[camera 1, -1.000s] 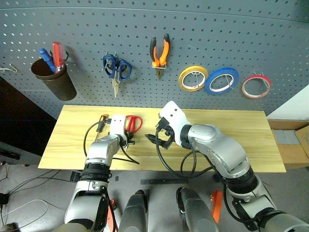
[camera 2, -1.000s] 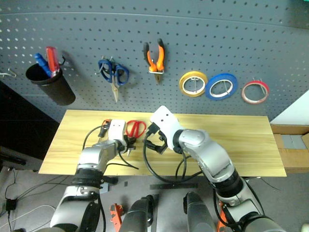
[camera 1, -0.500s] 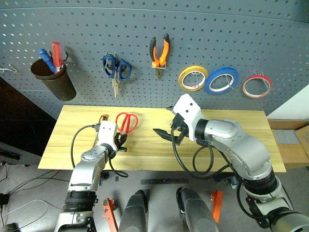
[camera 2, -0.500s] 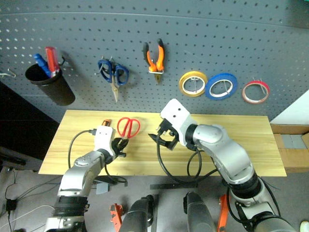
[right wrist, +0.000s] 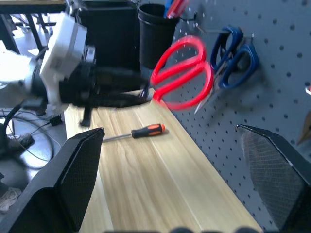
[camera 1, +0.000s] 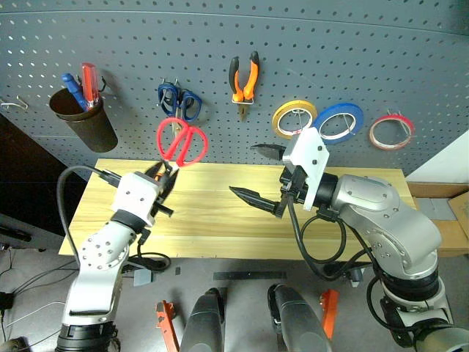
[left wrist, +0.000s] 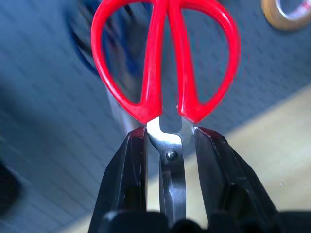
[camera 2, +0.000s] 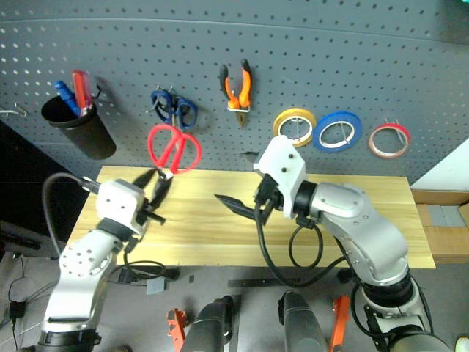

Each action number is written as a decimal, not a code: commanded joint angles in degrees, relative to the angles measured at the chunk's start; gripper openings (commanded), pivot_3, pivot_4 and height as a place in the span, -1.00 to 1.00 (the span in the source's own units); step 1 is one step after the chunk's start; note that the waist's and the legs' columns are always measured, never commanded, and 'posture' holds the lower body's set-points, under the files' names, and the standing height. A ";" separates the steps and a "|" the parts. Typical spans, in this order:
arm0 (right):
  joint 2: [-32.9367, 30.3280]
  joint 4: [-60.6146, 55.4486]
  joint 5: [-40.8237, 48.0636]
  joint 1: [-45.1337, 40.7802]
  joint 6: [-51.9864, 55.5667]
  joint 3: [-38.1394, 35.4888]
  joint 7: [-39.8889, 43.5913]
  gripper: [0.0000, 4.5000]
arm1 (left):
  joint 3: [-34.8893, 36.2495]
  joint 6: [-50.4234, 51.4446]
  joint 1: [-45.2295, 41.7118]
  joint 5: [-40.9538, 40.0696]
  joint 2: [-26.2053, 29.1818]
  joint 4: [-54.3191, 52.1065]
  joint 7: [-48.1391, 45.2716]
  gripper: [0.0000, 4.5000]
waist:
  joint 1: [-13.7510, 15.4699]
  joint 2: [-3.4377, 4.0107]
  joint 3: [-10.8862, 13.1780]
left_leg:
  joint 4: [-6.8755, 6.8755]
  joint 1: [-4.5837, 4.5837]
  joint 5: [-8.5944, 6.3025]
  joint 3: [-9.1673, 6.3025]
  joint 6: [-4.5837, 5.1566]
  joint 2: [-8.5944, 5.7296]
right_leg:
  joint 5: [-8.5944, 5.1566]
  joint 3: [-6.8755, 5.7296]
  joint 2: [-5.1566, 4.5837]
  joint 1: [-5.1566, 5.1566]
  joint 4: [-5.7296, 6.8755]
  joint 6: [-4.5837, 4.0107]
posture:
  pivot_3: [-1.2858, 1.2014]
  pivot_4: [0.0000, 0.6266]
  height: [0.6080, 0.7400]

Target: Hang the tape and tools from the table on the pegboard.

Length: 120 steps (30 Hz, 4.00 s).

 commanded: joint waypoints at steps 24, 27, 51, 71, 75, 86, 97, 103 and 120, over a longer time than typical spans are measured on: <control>-1.15 1.65 -0.77 -1.26 -5.58 1.49 -1.10 1.00 | -2.65 -4.14 -13.72 0.30 0.92 14.30 -3.68 0.58 | -0.02 0.00 0.00 | -0.01 0.00 0.00 0.00 0.00 -0.01 | 0.00 -0.02 0.05 -0.01 0.00 0.00 | -0.04 -0.13 1.00; -1.04 1.77 -0.93 -0.85 -5.41 2.18 -1.47 1.00 | -3.05 -3.70 -11.00 0.57 0.66 13.51 -3.91 0.98 | -0.15 0.00 0.00 | -0.01 0.00 0.00 0.02 0.00 -0.01 | 0.00 0.00 0.05 -0.01 0.00 0.00 | -0.04 -0.12 1.00; 17.82 16.67 -9.51 -7.29 12.78 13.36 -20.19 1.00 | -0.22 26.58 -32.12 -3.90 4.57 60.23 -8.56 0.98 | -0.41 0.01 0.03 | -0.02 -0.01 0.00 -0.06 0.00 -0.08 | 0.00 -0.10 0.13 -0.08 0.04 0.00 | -0.05 0.00 1.00; 15.76 15.75 -13.14 -12.17 11.72 17.14 -16.84 1.00 | 0.70 20.55 -42.08 -2.96 5.54 82.52 -3.26 -0.70 | -1.64 -0.02 0.07 | -0.03 -0.04 0.00 -0.02 0.00 -0.06 | 0.00 -0.07 0.12 -0.14 0.04 0.00 | -0.07 0.00 1.00; 15.80 15.67 -13.25 -12.16 11.57 16.46 -16.42 1.00 | 1.43 19.98 -38.65 -3.83 5.88 77.73 -3.42 -0.80 | -1.65 -0.02 0.07 | -0.03 -0.04 0.00 -0.01 0.00 -0.05 | 0.00 -0.06 0.10 -0.14 0.03 0.00 | -0.07 -0.02 1.00; 11.76 7.47 -6.59 -9.79 12.08 9.23 -9.48 1.00 | 8.04 15.82 -7.51 -8.21 -1.16 20.79 2.75 -0.80 | -1.18 -0.02 0.07 | -0.08 -0.08 -0.02 -0.18 -0.03 0.40 | 0.00 0.00 -0.25 -0.19 -0.04 -0.01 | -0.05 -0.05 1.00; 5.66 5.96 -0.66 -6.35 -3.09 5.90 1.88 1.00 | 15.90 5.81 -4.77 -2.13 4.98 -2.51 8.09 -0.80 | -0.18 -0.04 0.05 | -0.06 -0.02 -0.01 0.03 -0.03 0.51 | 0.03 -0.08 0.23 -0.13 -0.02 -0.07 | 0.04 -0.23 1.00; 7.63 11.48 -1.04 -9.78 -7.25 4.10 1.11 1.00 | 15.11 3.95 -26.03 -3.36 10.09 7.73 9.19 -0.80 | 0.69 -0.20 -0.08 | -0.01 -0.02 0.01 0.08 -0.06 0.52 | 0.06 -0.08 0.31 -0.08 -0.04 -0.08 | 0.04 -0.26 1.00; 12.92 13.21 -1.15 -14.48 -7.75 1.10 -4.73 1.00 | 10.91 -18.96 -41.68 -1.44 7.86 43.56 11.68 -0.80 | 0.14 -0.26 -0.11 | -0.03 -0.08 0.00 0.21 -0.07 0.54 | 0.07 -0.12 0.23 -0.22 -0.04 -0.10 | -0.04 -0.25 1.00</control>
